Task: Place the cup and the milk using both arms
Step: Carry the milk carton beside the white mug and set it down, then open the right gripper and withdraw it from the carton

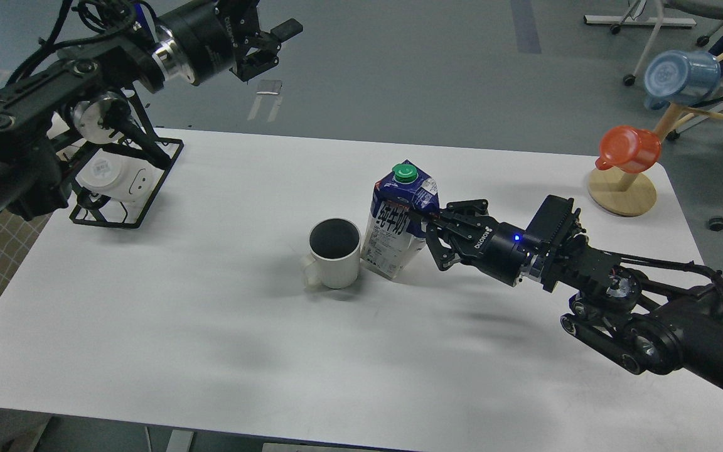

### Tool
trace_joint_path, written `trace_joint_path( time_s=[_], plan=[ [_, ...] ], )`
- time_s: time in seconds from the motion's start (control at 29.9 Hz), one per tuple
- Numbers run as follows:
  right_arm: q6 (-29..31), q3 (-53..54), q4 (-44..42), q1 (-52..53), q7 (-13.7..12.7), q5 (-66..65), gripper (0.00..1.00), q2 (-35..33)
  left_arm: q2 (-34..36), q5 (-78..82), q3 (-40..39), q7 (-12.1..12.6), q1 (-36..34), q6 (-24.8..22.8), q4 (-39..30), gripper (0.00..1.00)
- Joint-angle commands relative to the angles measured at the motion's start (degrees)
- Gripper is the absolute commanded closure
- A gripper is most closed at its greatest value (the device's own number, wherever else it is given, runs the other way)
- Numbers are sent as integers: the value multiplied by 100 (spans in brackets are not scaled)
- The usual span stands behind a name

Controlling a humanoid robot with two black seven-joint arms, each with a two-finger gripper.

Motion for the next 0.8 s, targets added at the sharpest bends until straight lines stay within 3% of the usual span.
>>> trace_joint_path(
  time_s=[0.0,0.03,0.23,0.33,0.63,0.77],
  plan=[
    [3,0,8,-12,1,8,84,16,-2,0,1,0,1,-8,-2,6],
    [3,0,8,-12,1,8,73,16,-2,-9,1,0,1,0,7,6],
    [3,0,17,-38,1,8,47,25,7,0,1,0,1,0,-2,6],
    [3,8,43,-38,1,17,41,25,7,0,1,0,10,0,-2,6],
    [3,8,245,-47,1,26,36,-63,-2,0,1,0,10,-8,-2,6],
    [3,8,709,-47,1,44,35,-527,16,0,1,0,10,-8,-2,6]
  ],
)
